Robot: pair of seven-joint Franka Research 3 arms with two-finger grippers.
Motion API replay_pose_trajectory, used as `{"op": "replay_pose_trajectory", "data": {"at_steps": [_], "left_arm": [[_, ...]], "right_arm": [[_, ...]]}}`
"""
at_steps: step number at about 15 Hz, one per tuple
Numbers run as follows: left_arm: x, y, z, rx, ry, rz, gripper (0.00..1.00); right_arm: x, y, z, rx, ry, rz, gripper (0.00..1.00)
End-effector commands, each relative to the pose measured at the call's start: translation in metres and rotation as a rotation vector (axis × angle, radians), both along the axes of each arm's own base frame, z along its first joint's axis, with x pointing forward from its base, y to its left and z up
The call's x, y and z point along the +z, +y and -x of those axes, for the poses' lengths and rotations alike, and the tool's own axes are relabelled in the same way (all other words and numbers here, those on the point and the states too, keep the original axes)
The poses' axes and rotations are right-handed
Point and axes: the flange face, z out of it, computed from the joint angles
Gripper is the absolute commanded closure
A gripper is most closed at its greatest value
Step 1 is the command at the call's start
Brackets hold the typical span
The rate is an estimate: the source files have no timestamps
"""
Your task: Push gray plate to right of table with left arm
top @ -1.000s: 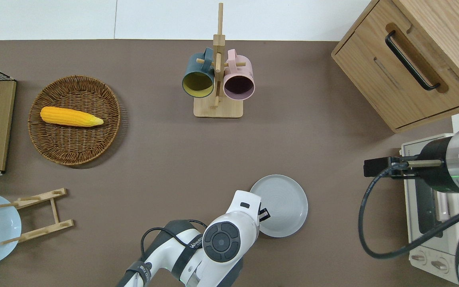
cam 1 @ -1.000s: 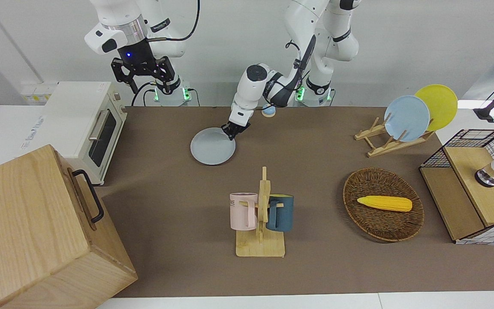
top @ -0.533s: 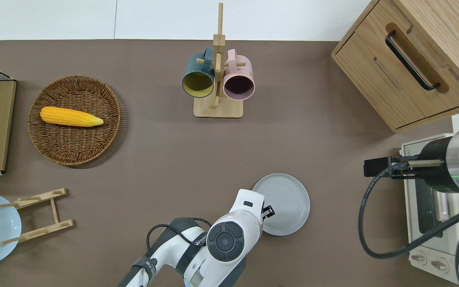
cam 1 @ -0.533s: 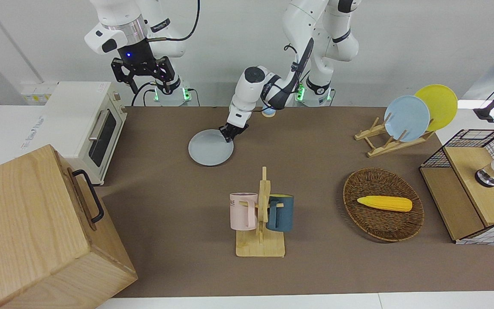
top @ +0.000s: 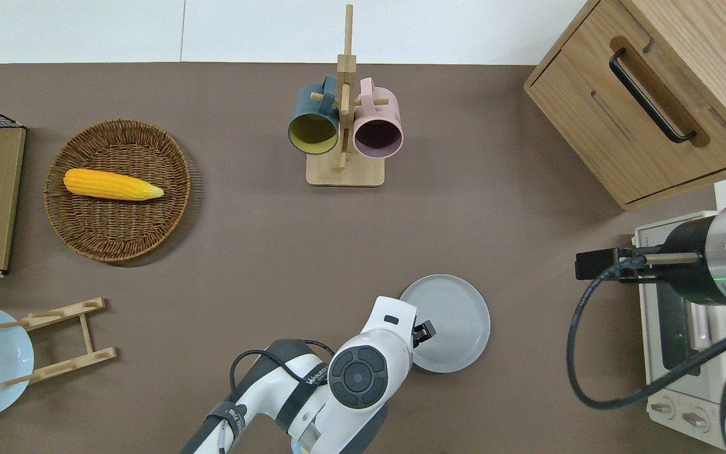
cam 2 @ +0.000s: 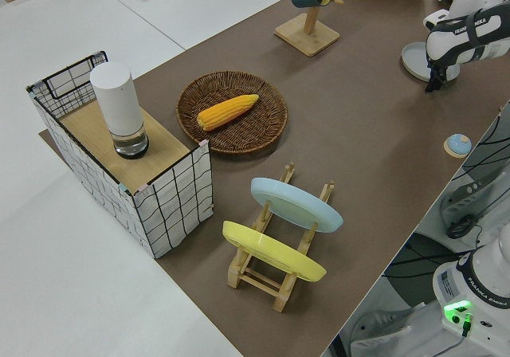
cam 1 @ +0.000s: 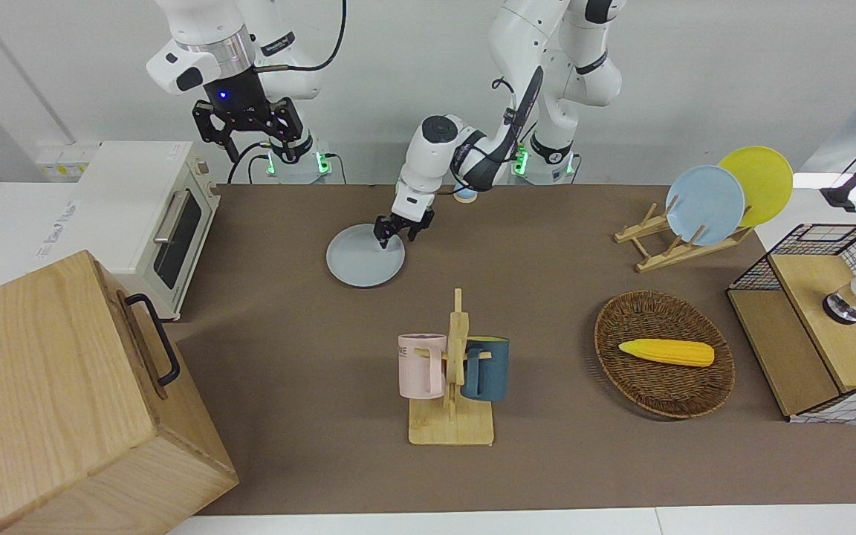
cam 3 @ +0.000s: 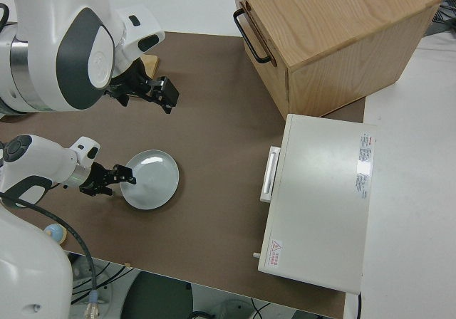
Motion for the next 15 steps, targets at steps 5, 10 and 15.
{"op": "replay_pose_trajectory", "data": {"at_steps": [5, 10, 15], "left_arm": [[0.046, 0.042, -0.018, -0.149, 0.000, -0.130, 0.01], [0.103, 0.130, -0.051, -0.273, 0.066, -0.125, 0.01], [0.145, 0.225, -0.072, -0.335, 0.087, -0.142, 0.01]], "right_arm": [[-0.001, -0.001, 0.004, -0.010, 0.003, -0.011, 0.005], [-0.001, -0.001, 0.004, -0.010, 0.003, -0.011, 0.005], [-0.001, -0.001, 0.004, -0.010, 0.003, -0.011, 0.005]]}}
